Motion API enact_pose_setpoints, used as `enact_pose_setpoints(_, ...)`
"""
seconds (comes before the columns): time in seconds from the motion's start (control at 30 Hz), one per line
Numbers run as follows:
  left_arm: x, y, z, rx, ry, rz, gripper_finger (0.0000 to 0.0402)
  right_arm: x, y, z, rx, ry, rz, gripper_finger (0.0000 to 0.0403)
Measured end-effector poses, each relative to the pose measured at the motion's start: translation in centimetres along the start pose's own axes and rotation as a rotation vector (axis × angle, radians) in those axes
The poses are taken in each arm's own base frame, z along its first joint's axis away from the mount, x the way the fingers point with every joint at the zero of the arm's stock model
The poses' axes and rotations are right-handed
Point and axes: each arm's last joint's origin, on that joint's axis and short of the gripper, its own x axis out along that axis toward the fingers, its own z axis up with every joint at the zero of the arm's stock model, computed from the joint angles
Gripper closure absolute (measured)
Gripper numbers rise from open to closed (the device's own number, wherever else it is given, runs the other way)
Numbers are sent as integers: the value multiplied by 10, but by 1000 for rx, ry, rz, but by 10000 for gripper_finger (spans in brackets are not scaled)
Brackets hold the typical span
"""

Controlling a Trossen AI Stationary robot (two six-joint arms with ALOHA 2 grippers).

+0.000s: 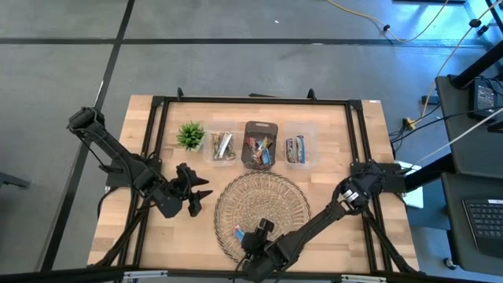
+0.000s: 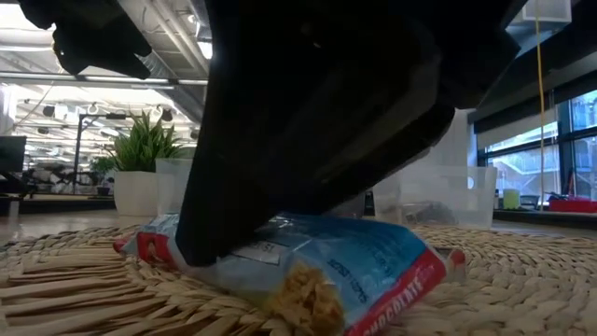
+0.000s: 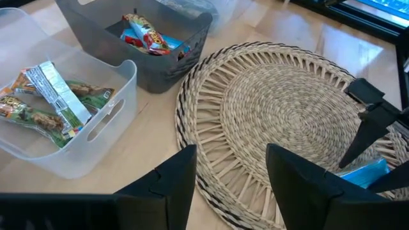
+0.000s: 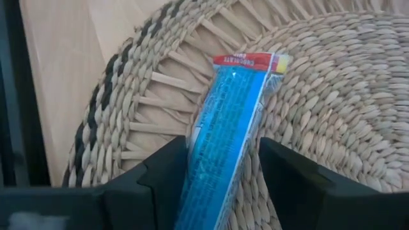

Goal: Pick and place Granola Bars by type
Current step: Put the red granola bar into the black bin

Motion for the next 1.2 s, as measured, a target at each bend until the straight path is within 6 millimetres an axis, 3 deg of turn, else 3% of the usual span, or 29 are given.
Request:
enact_pose_setpoints(0.67, 0, 0, 0, 9, 0, 0, 221, 1, 1, -1, -21, 23, 23, 205)
enact_pose_setpoints(1.2, 0, 0, 0, 10, 0, 0, 221, -1, 1, 0, -23, 23, 21, 331)
